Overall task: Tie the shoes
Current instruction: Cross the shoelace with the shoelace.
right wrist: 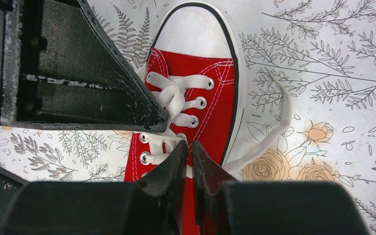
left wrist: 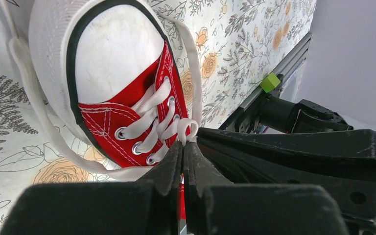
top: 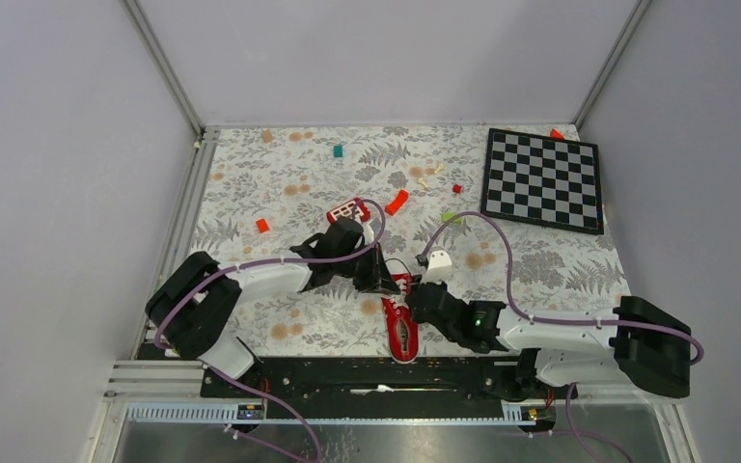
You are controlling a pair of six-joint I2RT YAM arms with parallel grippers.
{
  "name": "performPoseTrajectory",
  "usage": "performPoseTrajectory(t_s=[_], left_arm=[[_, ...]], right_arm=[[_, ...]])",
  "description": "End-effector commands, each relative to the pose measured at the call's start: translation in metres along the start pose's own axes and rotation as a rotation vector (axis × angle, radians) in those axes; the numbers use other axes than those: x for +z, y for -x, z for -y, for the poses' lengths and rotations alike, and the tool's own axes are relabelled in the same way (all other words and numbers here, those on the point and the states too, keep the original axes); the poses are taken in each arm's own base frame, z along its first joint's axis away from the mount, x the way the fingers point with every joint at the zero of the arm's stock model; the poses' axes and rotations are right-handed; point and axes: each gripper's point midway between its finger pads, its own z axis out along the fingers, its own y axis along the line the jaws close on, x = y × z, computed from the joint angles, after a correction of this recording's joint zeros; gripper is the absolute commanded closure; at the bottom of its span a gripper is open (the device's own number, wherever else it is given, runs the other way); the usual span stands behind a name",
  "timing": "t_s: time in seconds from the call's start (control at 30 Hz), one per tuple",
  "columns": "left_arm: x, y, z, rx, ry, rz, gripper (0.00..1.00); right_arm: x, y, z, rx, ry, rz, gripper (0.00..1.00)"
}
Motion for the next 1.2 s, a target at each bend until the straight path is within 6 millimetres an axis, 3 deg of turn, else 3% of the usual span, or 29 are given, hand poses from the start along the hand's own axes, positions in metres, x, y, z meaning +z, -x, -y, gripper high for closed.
performPoseTrajectory(t_s=[0.0,0.3,0.83,1.17], left_arm=[[0.001,0.006,0.01,0.02,-0.059,0.003,1.0],[-0.001,0.008,0.013,0.023,-0.067,0.007,1.0],[-0.001,0.006,0.012,0.019,-0.063,0.002,1.0],[-0.002,0.006,0.013,0.02,-0.066,0.0,1.0]], right_arm=[[-0.005,0.003,0.007,0.007,-0.003,-0.001,0.84],[-0.019,0.021,0.001,0.034,0.05,0.043,0.78],[-0.022,0.033,-0.039,0.014,0.195,0.026,0.73],[-0.013,0.032,-0.037,-0.03,0.155,0.017,0.71]])
